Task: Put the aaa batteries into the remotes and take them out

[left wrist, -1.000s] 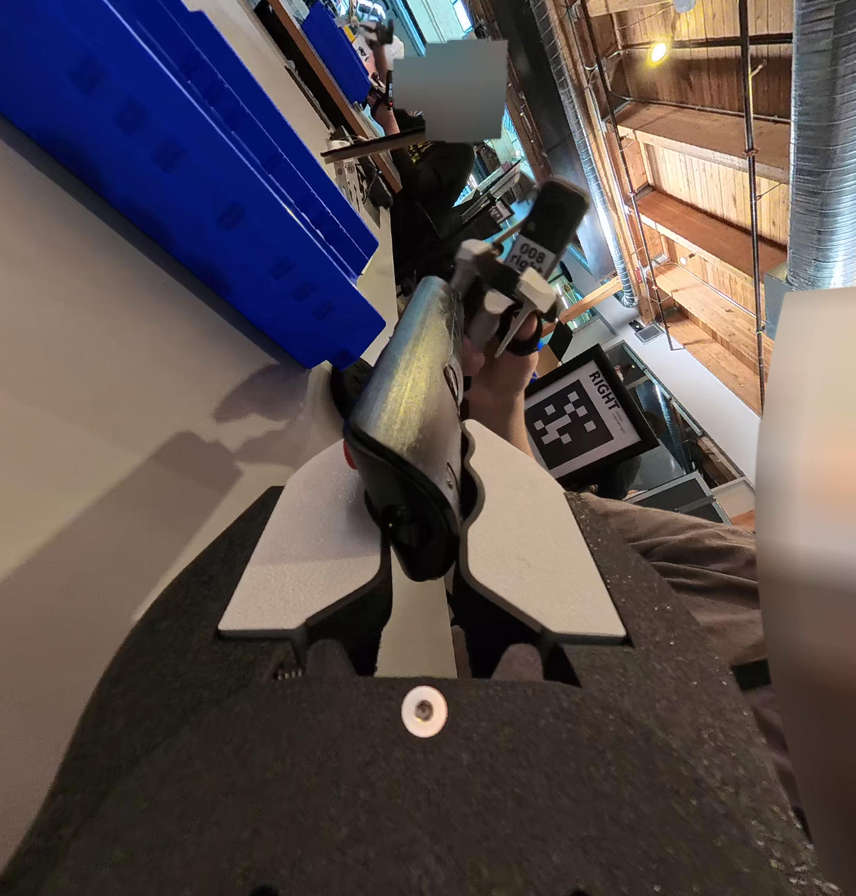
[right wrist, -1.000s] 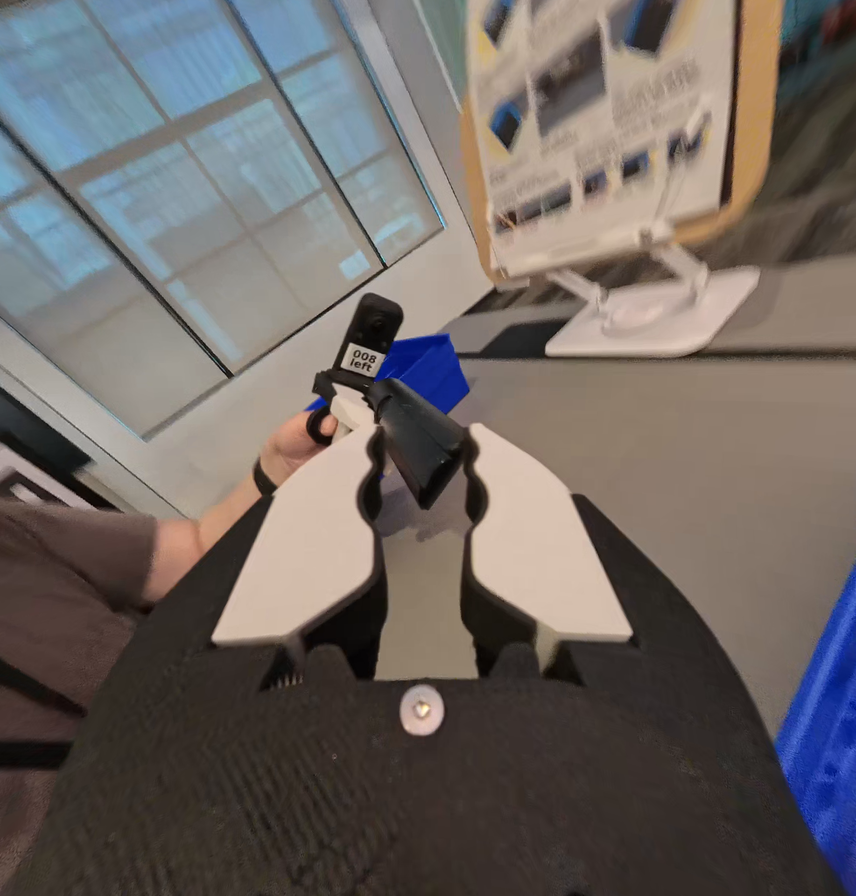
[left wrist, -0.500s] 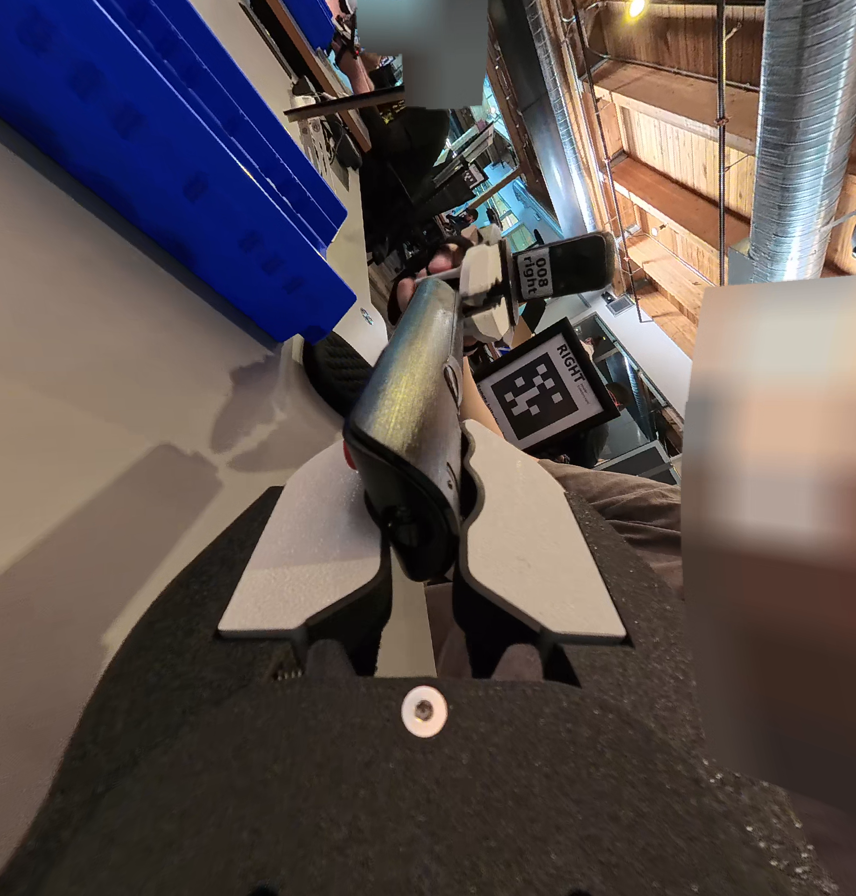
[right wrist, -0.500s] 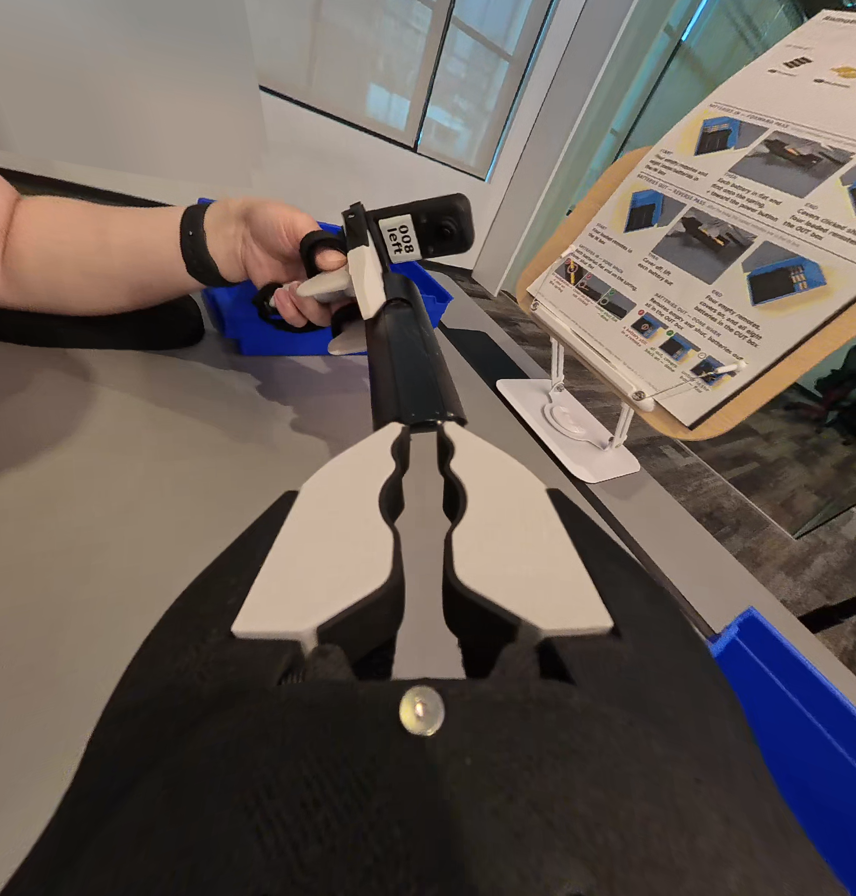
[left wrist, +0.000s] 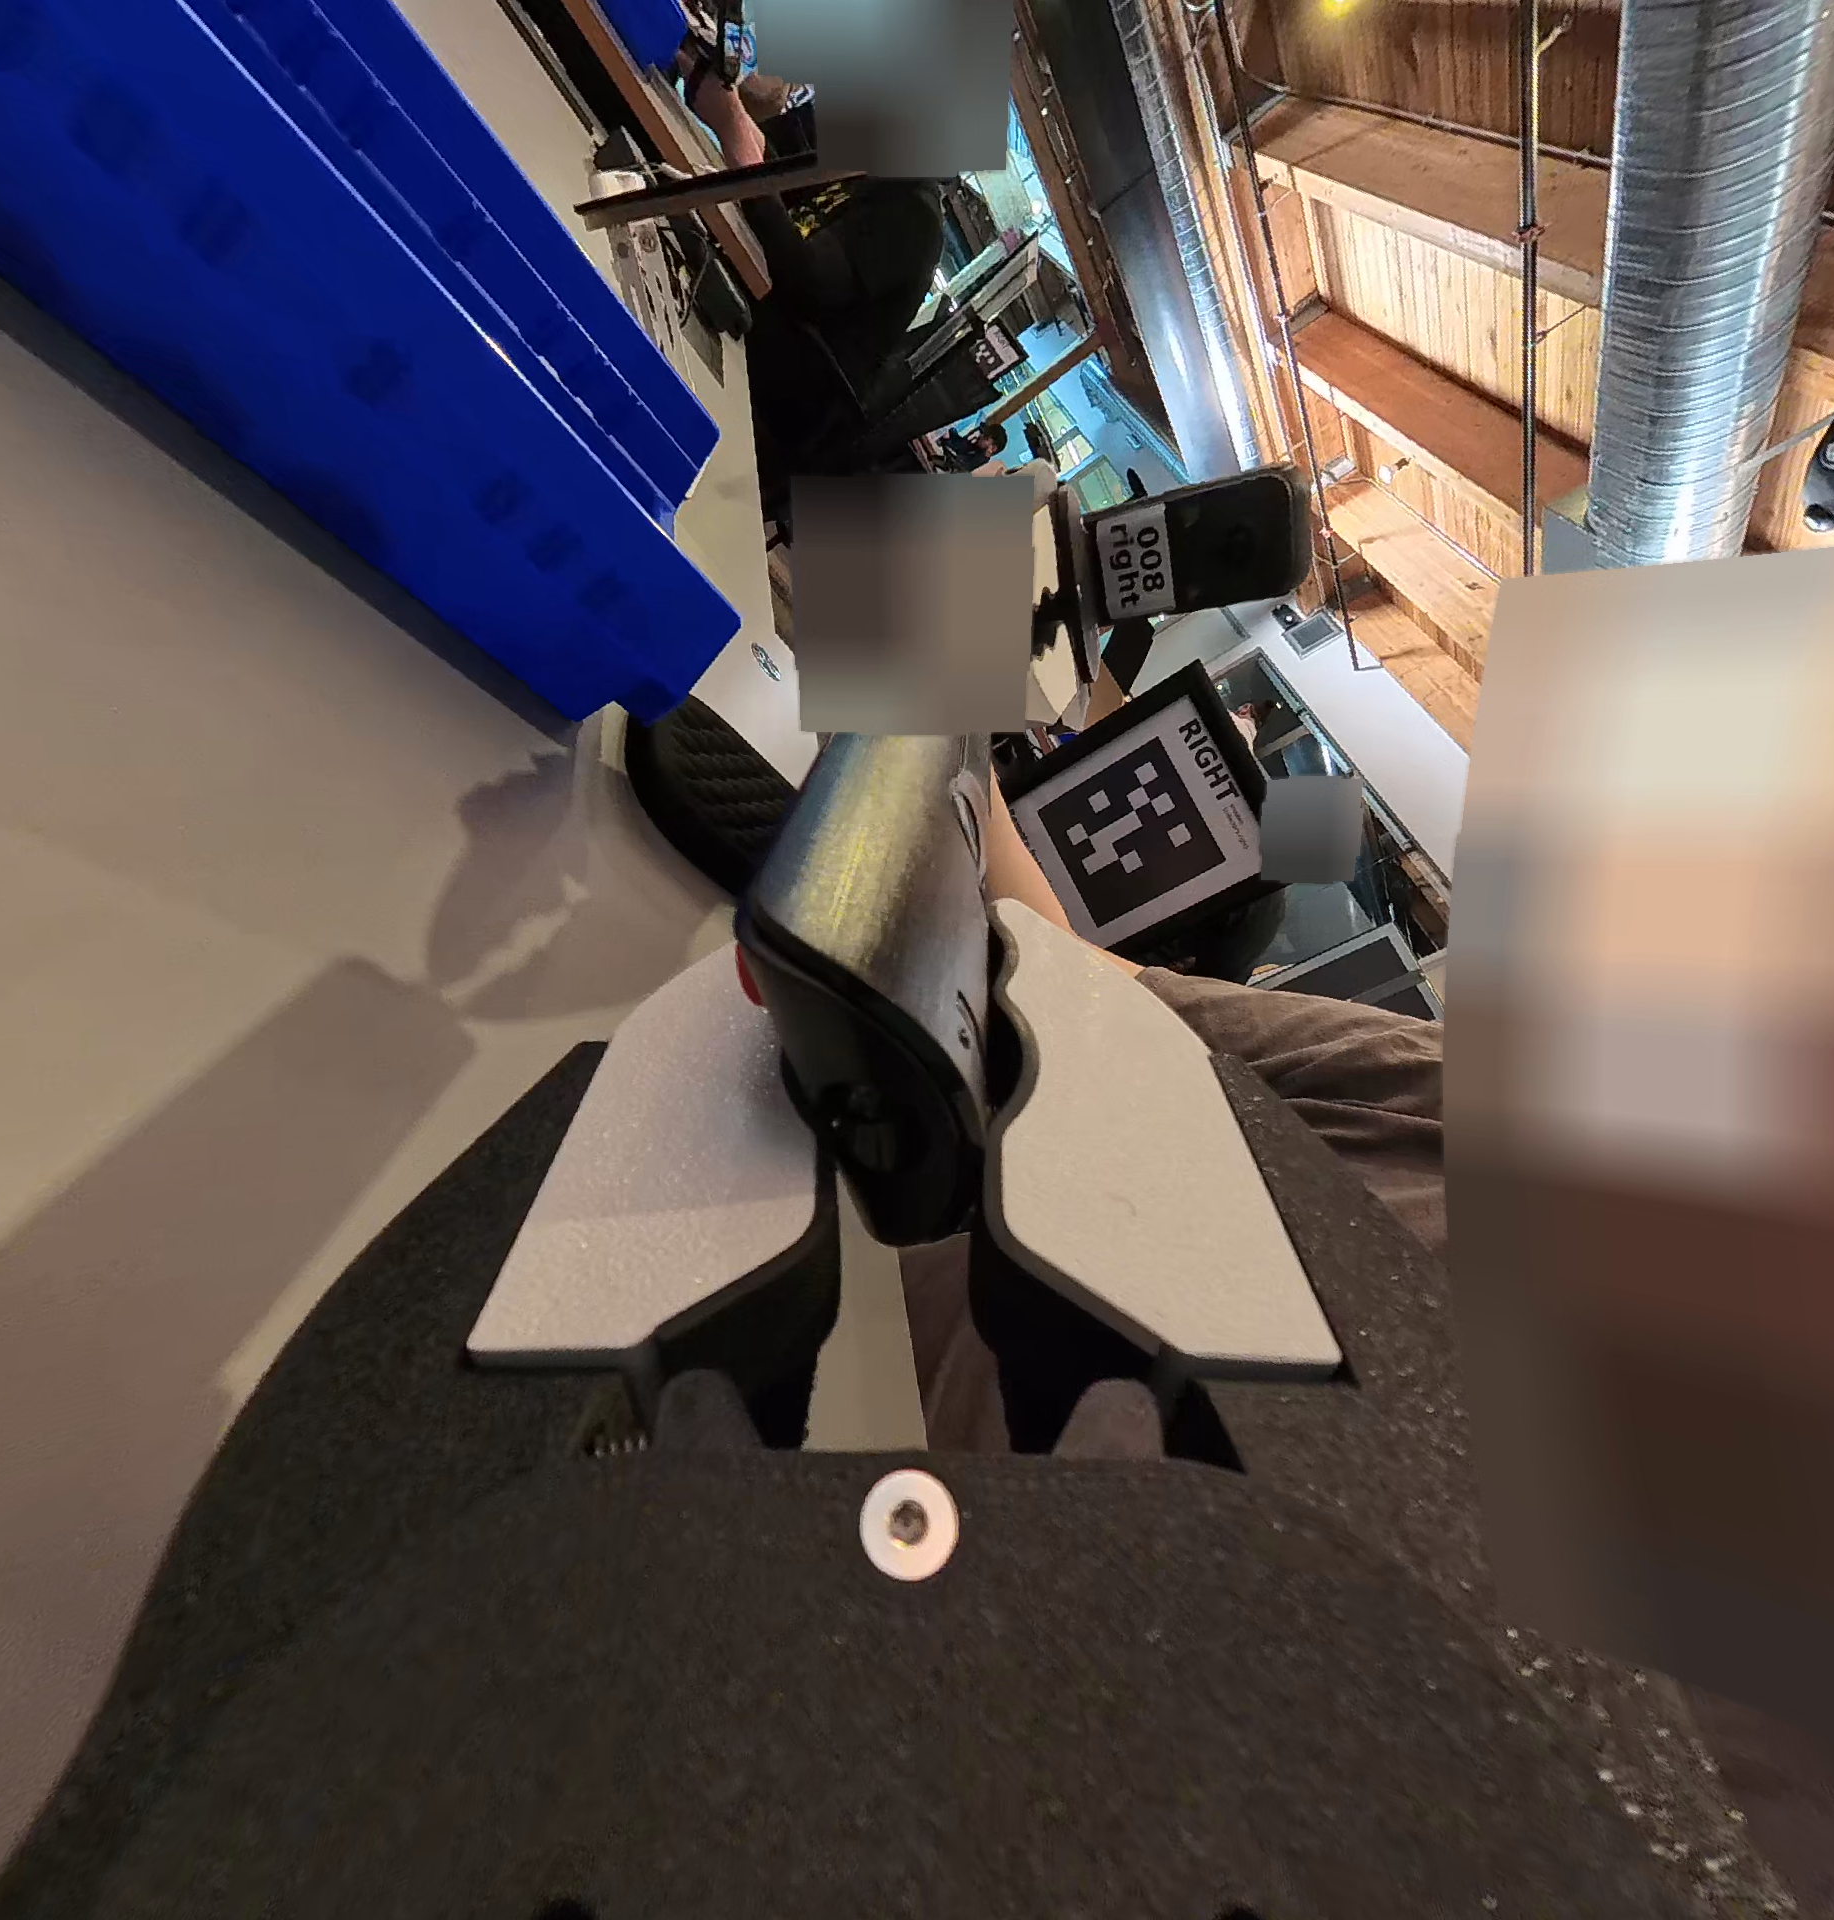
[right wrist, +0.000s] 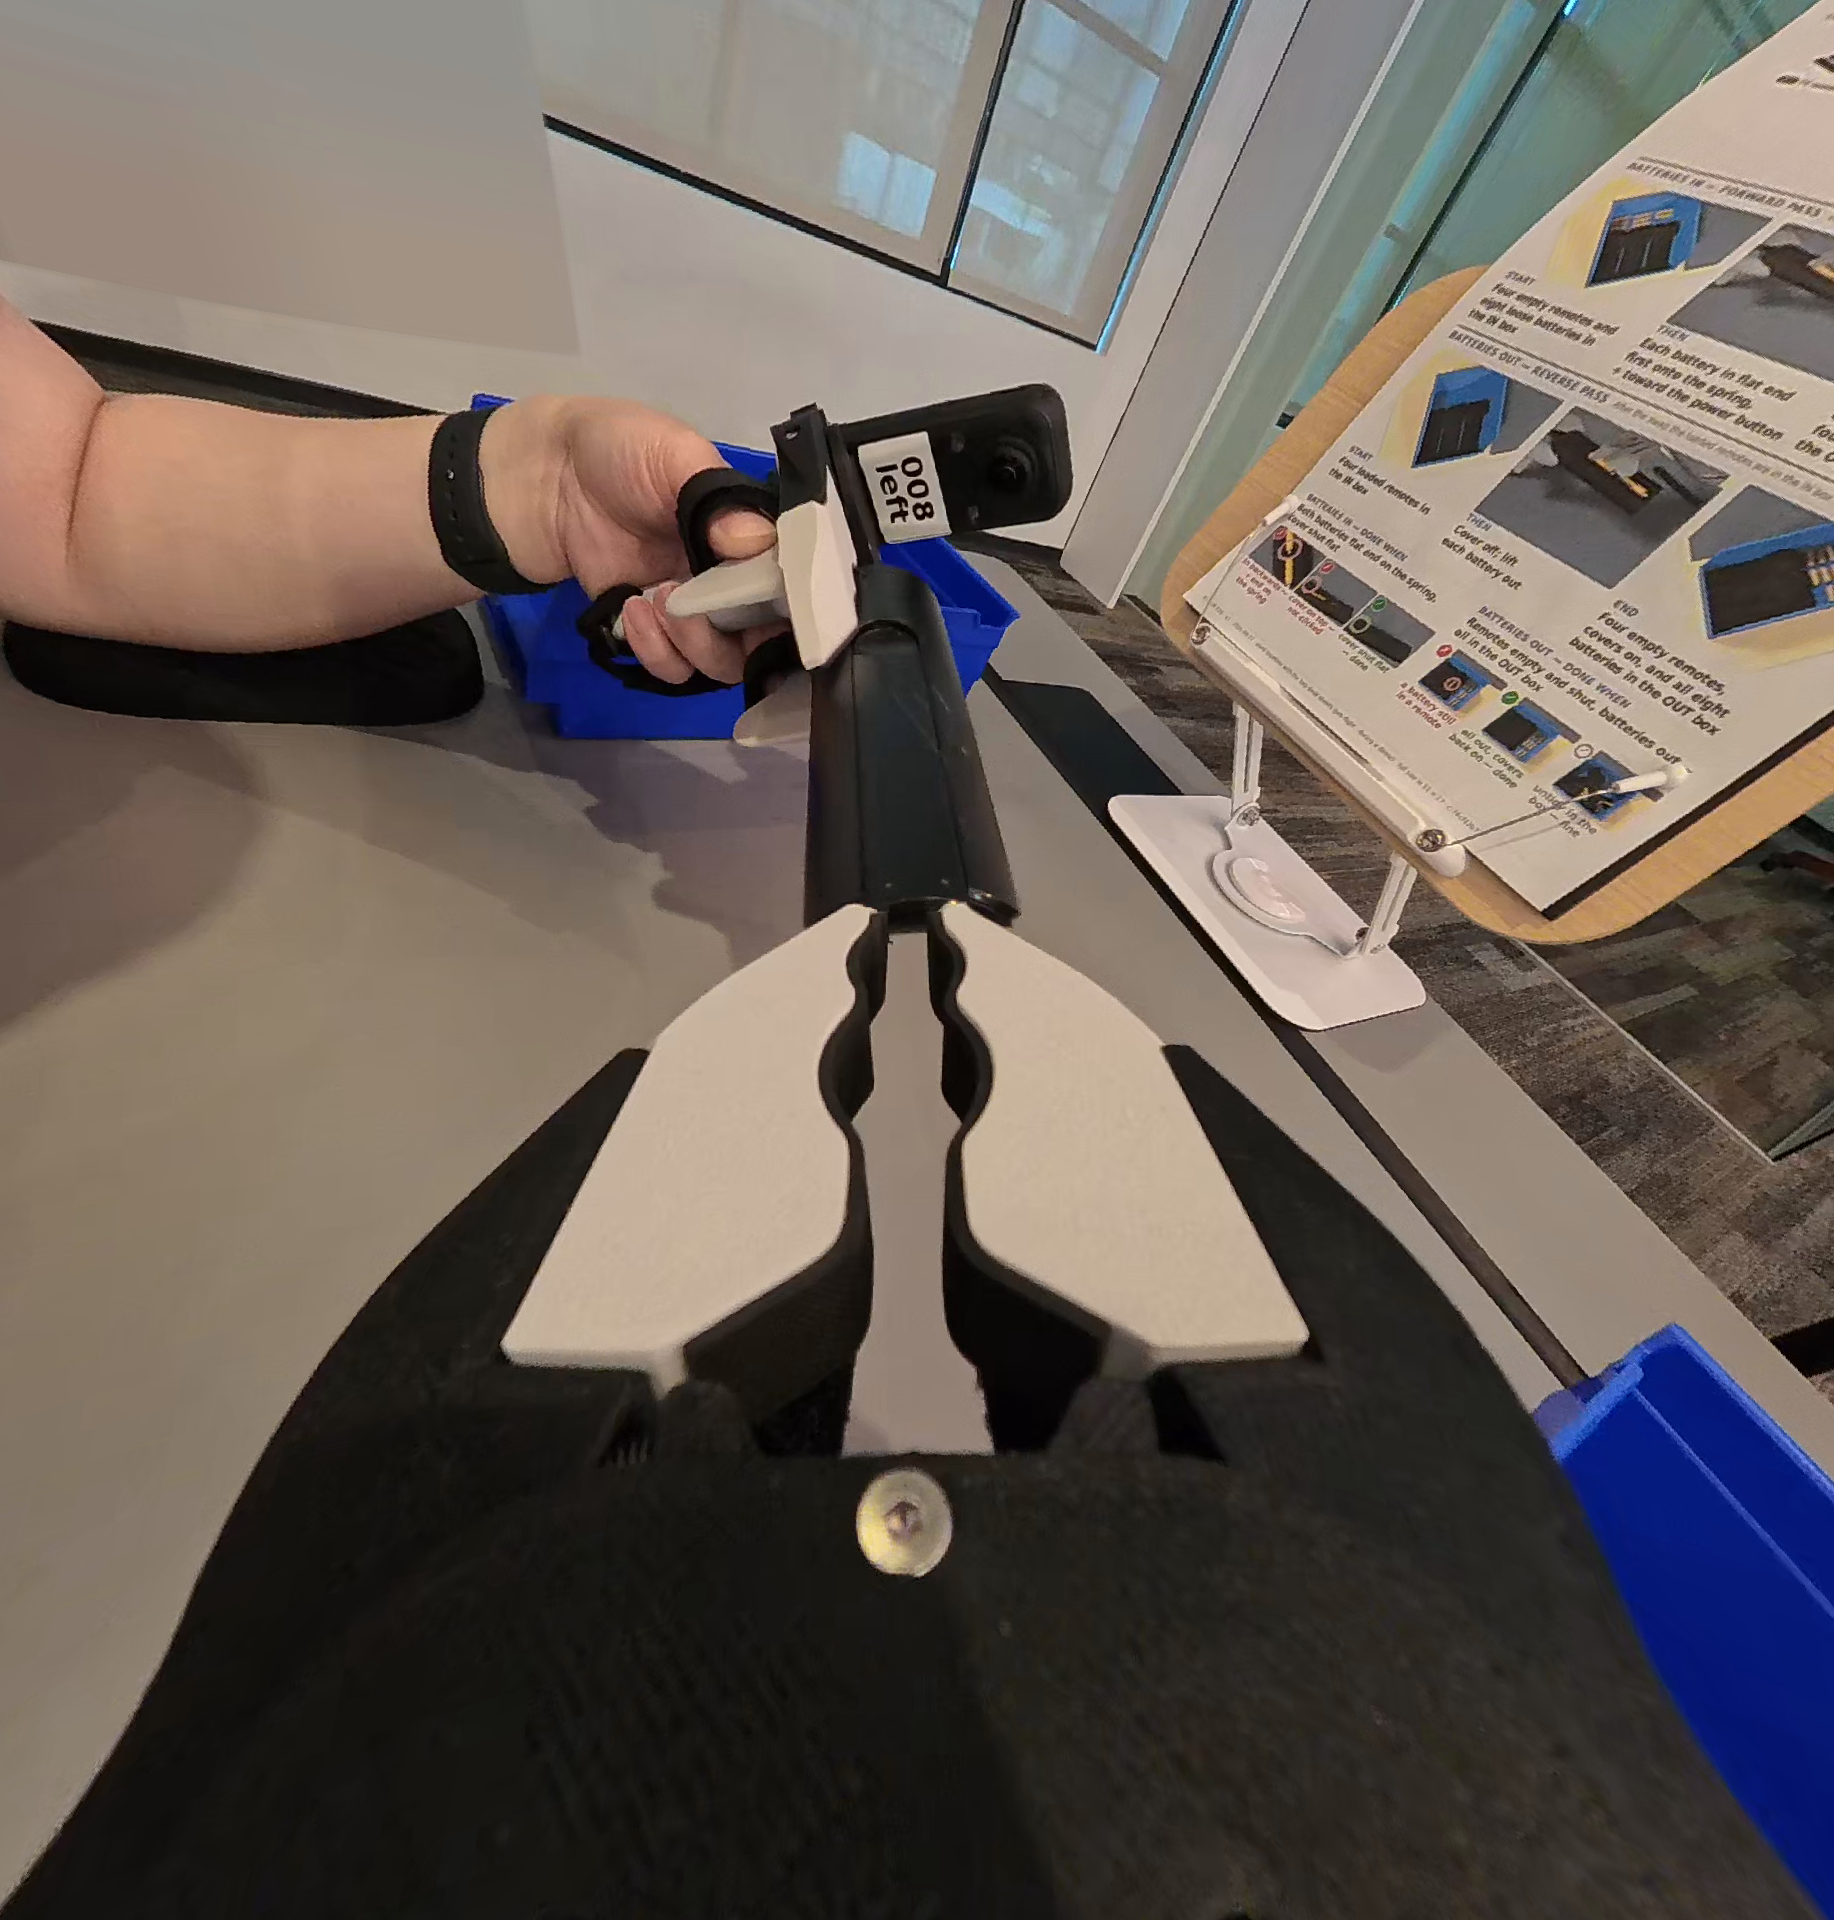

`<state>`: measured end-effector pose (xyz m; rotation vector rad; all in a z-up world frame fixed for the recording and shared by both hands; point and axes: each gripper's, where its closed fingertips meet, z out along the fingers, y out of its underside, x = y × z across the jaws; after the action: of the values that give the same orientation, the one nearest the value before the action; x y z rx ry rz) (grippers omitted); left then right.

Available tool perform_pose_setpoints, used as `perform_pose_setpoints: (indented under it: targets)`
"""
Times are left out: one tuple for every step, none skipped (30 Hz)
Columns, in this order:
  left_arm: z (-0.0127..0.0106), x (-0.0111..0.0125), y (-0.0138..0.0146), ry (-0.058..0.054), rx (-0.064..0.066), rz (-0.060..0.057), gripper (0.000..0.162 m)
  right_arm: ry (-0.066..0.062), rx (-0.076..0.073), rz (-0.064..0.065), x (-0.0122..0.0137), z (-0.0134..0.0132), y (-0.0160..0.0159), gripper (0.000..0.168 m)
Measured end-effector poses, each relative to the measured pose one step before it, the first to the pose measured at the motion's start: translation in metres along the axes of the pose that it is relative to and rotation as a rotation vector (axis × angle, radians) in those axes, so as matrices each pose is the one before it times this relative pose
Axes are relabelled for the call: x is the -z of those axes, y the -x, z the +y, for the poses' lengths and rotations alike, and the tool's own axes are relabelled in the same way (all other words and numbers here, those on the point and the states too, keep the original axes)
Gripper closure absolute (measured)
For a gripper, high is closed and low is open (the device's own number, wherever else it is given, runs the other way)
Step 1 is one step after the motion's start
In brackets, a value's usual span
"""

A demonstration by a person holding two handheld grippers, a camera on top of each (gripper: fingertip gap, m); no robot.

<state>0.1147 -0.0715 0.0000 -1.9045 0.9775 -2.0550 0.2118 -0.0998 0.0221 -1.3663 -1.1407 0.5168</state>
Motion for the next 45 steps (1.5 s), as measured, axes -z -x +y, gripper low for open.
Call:
perform_pose_setpoints:
  targets:
    - [0.00051, -0.00055, -0.00059, 0.0033, -0.0025, 0.0006, 0.137, 0.0037, -0.0008, 0.0009, -0.00002, 0.00029, -0.00029, 0.160]
    - [0.00040, -0.00053, -0.00046, 0.0031, -0.0025, 0.0000, 0.137, 0.0028, 0.0022, 0.0014, 0.00010, 0.00019, -0.00020, 0.160]
    - [0.00030, -0.00034, -0.00050, 0.0022, -0.0004, 0.0010, 0.137, 0.0012, 0.0015, 0.0001, -0.00009, -0.00013, 0.00027, 0.160]
    - [0.00026, -0.00037, -0.00064, 0.0011, -0.0016, 0.0022, 0.137, -0.0006, 0.0007, 0.0001, -0.00006, -0.00044, 0.00033, 0.160]
    - [-0.00025, 0.00002, -0.00040, -0.0016, 0.0017, 0.0024, 0.137, -0.0006, 0.0009, -0.0011, 0.00000, -0.00055, 0.00053, 0.160]
    - [-0.00031, 0.00014, -0.00018, -0.0025, 0.0002, 0.0012, 0.137, 0.0022, -0.0002, -0.0025, 0.00004, -0.00003, 0.00056, 0.160]
    - [-0.00048, 0.00024, 0.00039, -0.0030, -0.0009, -0.0029, 0.137, 0.0049, 0.0014, 0.0021, 0.00037, 0.00033, -0.00010, 0.160]
    - [-0.00056, 0.00050, 0.00075, -0.0037, -0.0011, -0.0054, 0.137, 0.0032, 0.0054, 0.0081, 0.00079, -0.00009, -0.00093, 0.160]
    - [-0.00077, 0.00058, 0.00057, -0.0045, -0.0011, -0.0044, 0.137, -0.0031, 0.0042, 0.0071, 0.00133, -0.00102, -0.00074, 0.160]
    - [-0.00090, 0.00062, 0.00007, -0.0053, -0.0005, -0.0016, 0.137, -0.0104, -0.0017, 0.0017, 0.00125, -0.00232, -0.00023, 0.160]
    - [-0.00016, 0.00041, -0.00019, -0.0005, 0.0006, 0.0008, 0.137, -0.0117, -0.0042, -0.0008, 0.00092, -0.00258, 0.00004, 0.160]
    - [0.00020, 0.00029, -0.00024, 0.0026, -0.0011, 0.0004, 0.137, -0.0045, -0.0012, 0.0008, 0.00024, -0.00139, -0.00020, 0.160]
    - [0.00014, -0.00017, -0.00024, 0.0015, -0.0023, -0.0004, 0.137, 0.0039, 0.0035, 0.0027, -0.00030, -0.00004, -0.00027, 0.160]
    - [0.00005, -0.00029, -0.00030, -0.0001, -0.0008, 0.0005, 0.137, 0.0072, 0.0044, 0.0003, -0.00069, 0.00057, 0.00004, 0.160]
    - [0.00007, -0.00046, -0.00044, -0.0007, -0.0001, 0.0015, 0.137, 0.0054, 0.0009, -0.0047, -0.00079, 0.00047, 0.00061, 0.160]
    - [0.00043, -0.00054, -0.00029, 0.0031, 0.0004, 0.0016, 0.137, 0.0003, -0.0004, -0.0055, -0.00069, -0.00029, 0.00096, 0.160]
    - [0.00056, -0.00046, 0.00015, 0.0030, 0.0000, -0.0003, 0.137, -0.0048, 0.0013, -0.0017, -0.00036, -0.00123, 0.00058, 0.160]
    - [0.00051, -0.00053, 0.00010, 0.0025, -0.0004, -0.0008, 0.137, -0.0021, 0.0008, -0.0002, -0.00035, -0.00086, 0.00029, 0.160]
    - [0.00055, -0.00050, -0.00013, 0.0028, -0.0007, 0.0010, 0.137, 0.0070, -0.0003, -0.0017, -0.00046, 0.00071, 0.00028, 0.160]
    - [0.00032, -0.00035, 0.00042, 0.0014, 0.0005, -0.0026, 0.137, 0.0062, 0.0000, -0.0014, -0.00039, 0.00084, 0.00020, 0.160]
    - [0.00014, -0.00030, 0.00030, -0.0005, -0.0003, -0.0015, 0.137, 0.0023, -0.0006, -0.0010, -0.00014, 0.00046, 0.00016, 0.160]
    - [0.00018, -0.00027, 0.00049, 0.0000, 0.0026, -0.0006, 0.137, 0.0034, -0.0011, -0.0023, 0.00004, 0.00054, 0.00029, 0.160]
    - [0.00026, -0.00035, 0.00019, 0.0015, 0.0015, 0.0019, 0.137, 0.0020, 0.0010, -0.0015, 0.00031, 0.00010, 0.00034, 0.160]
    - [0.00020, -0.00041, -0.00025, 0.0010, 0.0024, 0.0038, 0.137, 0.0005, 0.0035, 0.0015, 0.00061, -0.00029, -0.00004, 0.160]
    - [-0.00004, -0.00024, -0.00010, -0.0007, 0.0009, 0.0018, 0.137, -0.0004, 0.0029, 0.0021, 0.00082, -0.00040, -0.00024, 0.160]
    - [0.00013, -0.00024, -0.00021, 0.0006, -0.0014, 0.0001, 0.137, -0.0025, -0.0007, -0.0002, 0.00071, -0.00063, -0.00004, 0.160]
    - [0.00014, -0.00009, -0.00035, 0.0013, -0.0017, 0.0000, 0.137, -0.0024, -0.0043, -0.0017, 0.00033, -0.00029, -0.00012, 0.160]
    - [0.00009, -0.00004, -0.00037, 0.0007, -0.0020, 0.0002, 0.137, 0.0007, -0.0033, -0.0020, 0.00004, 0.00039, -0.00002, 0.161]
    - [-0.00012, -0.00008, -0.00049, 0.0000, -0.0021, -0.0001, 0.137, 0.0025, -0.0002, -0.0030, -0.00024, 0.00078, 0.00040, 0.161]
    - [-0.00007, 0.00018, 0.00007, -0.0006, -0.0020, -0.0032, 0.137, 0.0024, 0.0007, -0.0034, -0.00027, 0.00048, 0.00058, 0.162]
    - [-0.00017, 0.00013, 0.00005, -0.0009, -0.0016, -0.0010, 0.137, 0.0022, 0.0009, -0.0013, -0.00014, 0.00037, 0.00029, 0.162]
    - [-0.00023, 0.00018, -0.00032, -0.0019, 0.0014, 0.0017, 0.137, 0.0014, 0.0008, 0.0004, -0.00026, 0.00014, 0.00009, 0.162]
    - [0.00007, 0.00008, 0.00020, 0.0007, -0.0005, -0.0002, 0.137, 0.0009, -0.0005, -0.0004, -0.00017, 0.00017, 0.00012, 0.162]
    - [0.00015, 0.00004, -0.00003, 0.0010, -0.0004, -0.0006, 0.137, 0.0005, -0.0006, -0.0003, -0.00007, 0.00013, 0.00015, 0.162]
    - [0.00002, -0.00007, -0.00018, -0.0001, -0.0020, 0.0004, 0.137, -0.0006, -0.0001, 0.0005, 0.00007, -0.00022, 0.00007, 0.162]
    - [0.00012, -0.00013, -0.00027, 0.0005, -0.0009, 0.0012, 0.137, -0.0006, -0.0003, -0.0005, 0.00023, -0.00029, 0.00023, 0.162]
    - [0.00034, -0.00024, -0.00024, 0.0020, -0.0003, 0.0005, 0.137, 0.0016, -0.0006, -0.0021, 0.00024, 0.00008, 0.00045, 0.162]
    - [0.00021, -0.00038, -0.00001, 0.0005, -0.0022, -0.0006, 0.137, 0.0024, 0.0011, -0.0004, 0.00030, 0.00011, 0.00032, 0.162]
    - [0.00009, -0.00037, -0.00024, -0.0010, -0.0001, 0.0015, 0.137, -0.0002, 0.0015, 0.0010, 0.00049, -0.00026, 0.00012, 0.163]
    - [0.00025, -0.00055, -0.00047, 0.0005, 0.0001, 0.0042, 0.137, -0.0022, -0.0026, -0.0020, 0.00056, -0.00042, 0.00035, 0.163]
    - [0.00033, -0.00046, -0.00023, 0.0009, 0.0018, 0.0042, 0.137, -0.0015, -0.0039, -0.0028, 0.00058, -0.00041, 0.00044, 0.163]
    - [0.00030, -0.00067, -0.00009, 0.0002, 0.0011, 0.0021, 0.137, 0.0005, -0.0010, -0.0007, 0.00065, -0.00002, 0.00015, 0.163]
    - [0.00027, -0.00058, -0.00001, 0.0008, -0.0030, -0.0003, 0.137, 0.0015, 0.0007, 0.0002, 0.00042, 0.00020, 0.00009, 0.163]
    - [0.00034, -0.00047, 0.00011, 0.0027, -0.0027, -0.0004, 0.137, 0.0016, 0.0008, 0.0004, 0.00037, 0.00026, 0.00023, 0.164]
    - [0.00023, -0.00026, 0.00018, 0.0017, -0.0023, -0.0022, 0.137, 0.0039, 0.0017, 0.0014, 0.00018, 0.00051, 0.00023, 0.165]
